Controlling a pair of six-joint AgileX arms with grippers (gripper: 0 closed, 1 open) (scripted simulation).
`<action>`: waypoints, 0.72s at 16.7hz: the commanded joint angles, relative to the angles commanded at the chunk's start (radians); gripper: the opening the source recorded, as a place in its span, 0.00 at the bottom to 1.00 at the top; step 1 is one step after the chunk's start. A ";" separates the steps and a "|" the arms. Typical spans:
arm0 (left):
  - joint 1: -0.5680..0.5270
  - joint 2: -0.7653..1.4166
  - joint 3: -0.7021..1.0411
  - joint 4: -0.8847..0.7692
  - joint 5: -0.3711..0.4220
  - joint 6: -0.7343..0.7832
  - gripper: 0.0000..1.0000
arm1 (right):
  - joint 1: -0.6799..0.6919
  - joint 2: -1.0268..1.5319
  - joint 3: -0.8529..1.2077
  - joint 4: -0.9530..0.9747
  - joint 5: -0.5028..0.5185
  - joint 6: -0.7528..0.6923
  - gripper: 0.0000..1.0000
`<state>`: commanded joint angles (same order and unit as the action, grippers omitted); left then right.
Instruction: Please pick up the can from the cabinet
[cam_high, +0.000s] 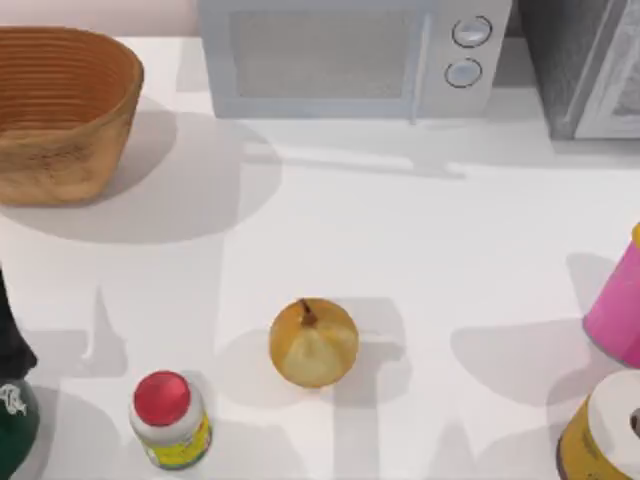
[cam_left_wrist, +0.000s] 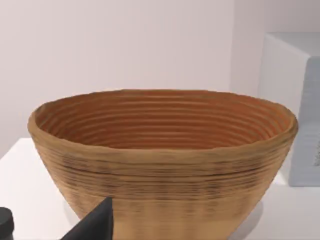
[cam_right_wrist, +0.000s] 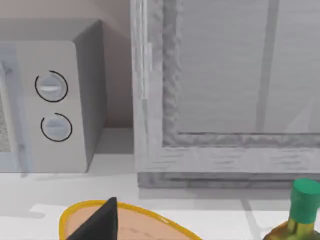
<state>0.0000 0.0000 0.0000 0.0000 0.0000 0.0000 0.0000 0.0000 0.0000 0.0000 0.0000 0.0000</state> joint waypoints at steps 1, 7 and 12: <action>0.000 0.000 0.000 0.000 0.000 0.000 1.00 | 0.000 0.000 0.000 0.000 0.000 0.000 1.00; 0.000 0.000 0.000 0.000 0.000 0.000 1.00 | 0.018 0.140 0.158 -0.042 0.023 0.001 1.00; 0.000 0.000 0.000 0.000 0.000 0.000 1.00 | 0.062 0.445 0.564 -0.139 0.066 0.004 1.00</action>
<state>0.0000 0.0000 0.0000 0.0000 0.0000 0.0000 0.0618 0.4446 0.5644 -0.1395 0.0660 0.0042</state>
